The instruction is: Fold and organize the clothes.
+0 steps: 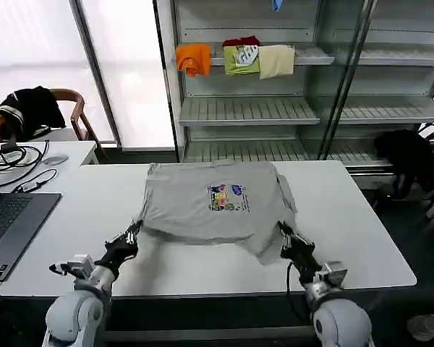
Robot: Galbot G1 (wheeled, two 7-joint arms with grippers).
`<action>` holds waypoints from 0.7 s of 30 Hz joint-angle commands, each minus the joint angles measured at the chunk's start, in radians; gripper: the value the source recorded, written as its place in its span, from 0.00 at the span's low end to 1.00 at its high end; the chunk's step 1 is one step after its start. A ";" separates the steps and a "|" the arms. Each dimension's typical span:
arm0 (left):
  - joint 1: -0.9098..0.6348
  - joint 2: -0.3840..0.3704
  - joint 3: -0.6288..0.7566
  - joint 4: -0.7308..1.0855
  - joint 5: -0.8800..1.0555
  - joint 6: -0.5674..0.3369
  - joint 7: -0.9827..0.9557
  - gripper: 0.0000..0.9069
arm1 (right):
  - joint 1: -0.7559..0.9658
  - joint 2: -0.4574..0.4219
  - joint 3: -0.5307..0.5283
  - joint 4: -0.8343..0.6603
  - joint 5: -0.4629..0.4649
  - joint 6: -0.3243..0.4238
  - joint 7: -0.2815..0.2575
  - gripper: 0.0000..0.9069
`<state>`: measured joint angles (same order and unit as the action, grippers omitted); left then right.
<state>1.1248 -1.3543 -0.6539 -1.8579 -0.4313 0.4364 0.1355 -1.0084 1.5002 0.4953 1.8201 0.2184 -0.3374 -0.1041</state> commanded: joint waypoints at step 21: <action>-0.308 -0.007 0.046 0.375 0.136 -0.003 0.013 0.01 | 0.468 0.137 0.022 -0.608 -0.166 0.030 -0.013 0.00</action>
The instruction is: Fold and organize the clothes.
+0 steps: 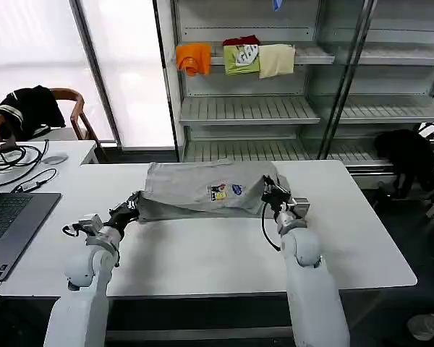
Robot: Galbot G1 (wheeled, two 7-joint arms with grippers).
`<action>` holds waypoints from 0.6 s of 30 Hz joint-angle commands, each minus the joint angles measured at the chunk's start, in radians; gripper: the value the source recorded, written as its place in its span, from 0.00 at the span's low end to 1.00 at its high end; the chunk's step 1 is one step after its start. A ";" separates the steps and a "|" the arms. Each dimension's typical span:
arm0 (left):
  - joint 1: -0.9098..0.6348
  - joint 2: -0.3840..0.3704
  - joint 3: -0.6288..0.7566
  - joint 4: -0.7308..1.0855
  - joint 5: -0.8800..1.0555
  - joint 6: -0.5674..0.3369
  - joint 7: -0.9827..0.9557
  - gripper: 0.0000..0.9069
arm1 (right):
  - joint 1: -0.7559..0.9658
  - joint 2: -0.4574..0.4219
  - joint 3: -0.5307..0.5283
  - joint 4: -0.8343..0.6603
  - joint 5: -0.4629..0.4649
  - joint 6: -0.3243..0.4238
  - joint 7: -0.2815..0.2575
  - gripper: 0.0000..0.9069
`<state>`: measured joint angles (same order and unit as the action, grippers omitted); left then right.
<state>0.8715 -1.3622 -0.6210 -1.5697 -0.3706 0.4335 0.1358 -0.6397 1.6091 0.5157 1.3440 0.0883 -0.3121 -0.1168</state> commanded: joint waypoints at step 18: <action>-0.073 0.005 0.034 0.106 0.158 -0.007 0.010 1.00 | 0.155 0.030 0.011 -0.175 -0.033 0.017 0.036 1.00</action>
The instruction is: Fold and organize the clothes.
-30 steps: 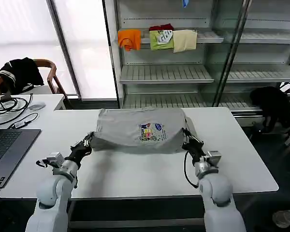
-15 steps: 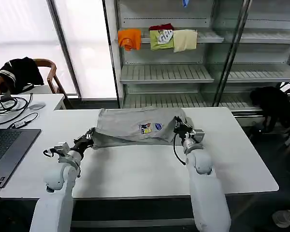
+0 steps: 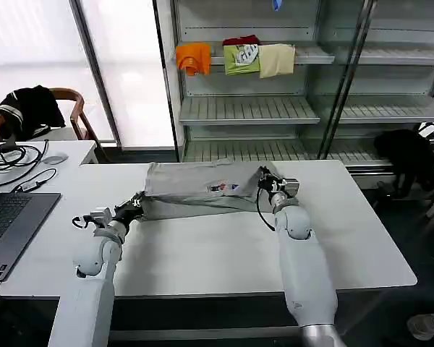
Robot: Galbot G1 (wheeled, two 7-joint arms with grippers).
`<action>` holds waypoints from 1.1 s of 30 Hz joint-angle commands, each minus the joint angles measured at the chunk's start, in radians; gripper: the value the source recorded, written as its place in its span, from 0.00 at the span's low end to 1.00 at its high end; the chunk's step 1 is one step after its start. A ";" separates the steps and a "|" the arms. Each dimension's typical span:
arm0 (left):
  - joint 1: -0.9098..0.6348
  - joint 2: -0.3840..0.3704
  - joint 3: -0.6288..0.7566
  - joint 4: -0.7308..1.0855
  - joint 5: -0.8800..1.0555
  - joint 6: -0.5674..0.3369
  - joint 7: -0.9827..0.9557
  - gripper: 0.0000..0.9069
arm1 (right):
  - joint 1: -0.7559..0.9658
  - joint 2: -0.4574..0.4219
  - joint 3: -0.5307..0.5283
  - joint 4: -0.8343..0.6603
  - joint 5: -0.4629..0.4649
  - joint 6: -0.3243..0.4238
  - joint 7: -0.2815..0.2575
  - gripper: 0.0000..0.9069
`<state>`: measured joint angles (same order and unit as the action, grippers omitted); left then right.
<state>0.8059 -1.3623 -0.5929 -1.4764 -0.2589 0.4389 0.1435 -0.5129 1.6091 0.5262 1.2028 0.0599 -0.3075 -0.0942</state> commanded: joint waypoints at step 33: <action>0.113 0.013 0.026 -0.131 0.218 0.138 0.048 0.89 | -0.349 -0.186 0.033 0.379 0.011 -0.273 0.025 0.54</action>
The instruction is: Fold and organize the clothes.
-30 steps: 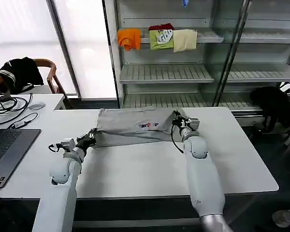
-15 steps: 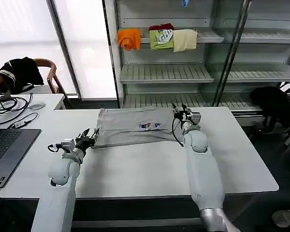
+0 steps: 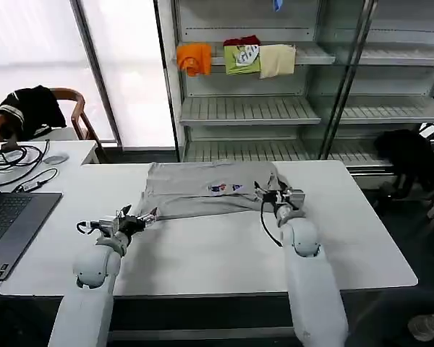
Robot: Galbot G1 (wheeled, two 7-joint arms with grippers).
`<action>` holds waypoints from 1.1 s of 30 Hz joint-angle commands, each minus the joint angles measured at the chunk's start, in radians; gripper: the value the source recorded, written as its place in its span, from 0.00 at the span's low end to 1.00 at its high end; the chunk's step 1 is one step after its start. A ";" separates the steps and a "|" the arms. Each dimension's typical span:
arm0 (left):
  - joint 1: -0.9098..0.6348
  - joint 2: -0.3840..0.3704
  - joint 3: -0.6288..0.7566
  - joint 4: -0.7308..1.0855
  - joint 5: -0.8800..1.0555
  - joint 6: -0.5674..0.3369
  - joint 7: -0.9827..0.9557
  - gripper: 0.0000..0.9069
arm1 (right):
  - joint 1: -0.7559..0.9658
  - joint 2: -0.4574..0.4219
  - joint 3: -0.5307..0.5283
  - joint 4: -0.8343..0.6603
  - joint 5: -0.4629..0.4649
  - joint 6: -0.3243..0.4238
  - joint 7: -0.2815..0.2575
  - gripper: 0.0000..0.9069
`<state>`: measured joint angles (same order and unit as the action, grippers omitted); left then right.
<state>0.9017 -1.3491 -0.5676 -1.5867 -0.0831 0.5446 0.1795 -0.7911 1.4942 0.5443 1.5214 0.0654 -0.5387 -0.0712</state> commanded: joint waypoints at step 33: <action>0.023 0.006 -0.003 -0.030 0.013 0.032 0.031 0.00 | -0.088 -0.066 0.006 0.083 0.099 -0.041 -0.026 0.00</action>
<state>0.9233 -1.3439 -0.5670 -1.6082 -0.0627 0.5754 0.2086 -0.8749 1.4298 0.5496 1.5974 0.1248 -0.5767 -0.0974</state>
